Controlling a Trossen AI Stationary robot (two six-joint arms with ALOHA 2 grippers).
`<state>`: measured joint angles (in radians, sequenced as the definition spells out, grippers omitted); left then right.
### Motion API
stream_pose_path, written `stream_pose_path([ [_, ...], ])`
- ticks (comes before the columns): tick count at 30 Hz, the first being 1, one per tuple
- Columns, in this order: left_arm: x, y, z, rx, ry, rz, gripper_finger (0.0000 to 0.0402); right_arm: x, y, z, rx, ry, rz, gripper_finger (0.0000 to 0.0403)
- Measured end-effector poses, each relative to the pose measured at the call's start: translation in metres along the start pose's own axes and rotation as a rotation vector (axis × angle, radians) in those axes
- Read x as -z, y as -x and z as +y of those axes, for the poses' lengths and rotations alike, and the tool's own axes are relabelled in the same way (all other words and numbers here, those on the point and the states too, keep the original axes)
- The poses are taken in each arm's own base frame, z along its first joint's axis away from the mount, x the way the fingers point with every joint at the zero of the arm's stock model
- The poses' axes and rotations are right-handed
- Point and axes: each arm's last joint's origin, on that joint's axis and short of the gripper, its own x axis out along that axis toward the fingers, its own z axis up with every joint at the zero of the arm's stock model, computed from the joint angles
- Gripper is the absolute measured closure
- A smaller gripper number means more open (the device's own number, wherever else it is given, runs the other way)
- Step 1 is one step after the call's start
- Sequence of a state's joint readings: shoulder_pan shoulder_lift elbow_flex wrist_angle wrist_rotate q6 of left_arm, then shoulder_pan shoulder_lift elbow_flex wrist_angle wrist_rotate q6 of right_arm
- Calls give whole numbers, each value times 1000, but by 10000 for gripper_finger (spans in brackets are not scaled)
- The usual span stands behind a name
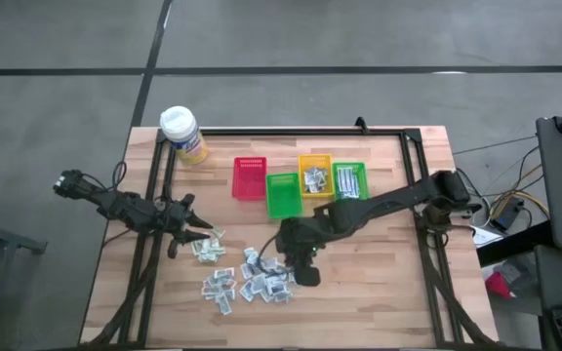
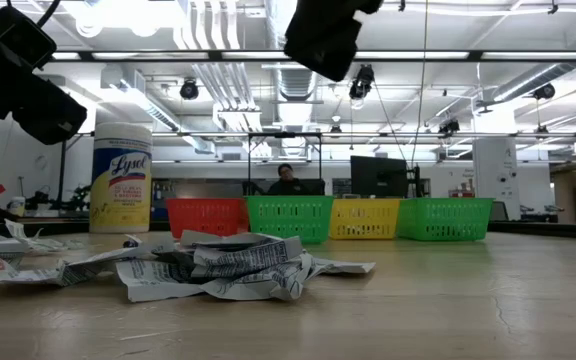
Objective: Pick & Place First Aid Supplies
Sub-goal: Put the alcohol pad into the yellow basket
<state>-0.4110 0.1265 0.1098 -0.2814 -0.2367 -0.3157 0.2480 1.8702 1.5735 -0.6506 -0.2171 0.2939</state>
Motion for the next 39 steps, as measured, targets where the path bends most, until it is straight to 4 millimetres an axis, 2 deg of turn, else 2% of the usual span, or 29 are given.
stream_pose_path([
  [7, 0, 0, 0, 0, 6, 0, 271, 11, -12, 19, -24, 39, 40, 325],
  [18, 0, 0, 0, -1, 12, 0, 271, 29, -63, 20, -8, 85, 163, 265],
  [21, 0, 0, 0, -1, 28, 0, 271, 31, -70, 17, 0, 82, 185, 253],
  [30, 0, 0, 0, -1, 40, 0, 271, 31, -71, 16, 21, 0, 180, 224],
  [39, 0, 0, 0, -1, 48, 0, 271, 33, -73, 15, 21, 39, 182, 213],
])
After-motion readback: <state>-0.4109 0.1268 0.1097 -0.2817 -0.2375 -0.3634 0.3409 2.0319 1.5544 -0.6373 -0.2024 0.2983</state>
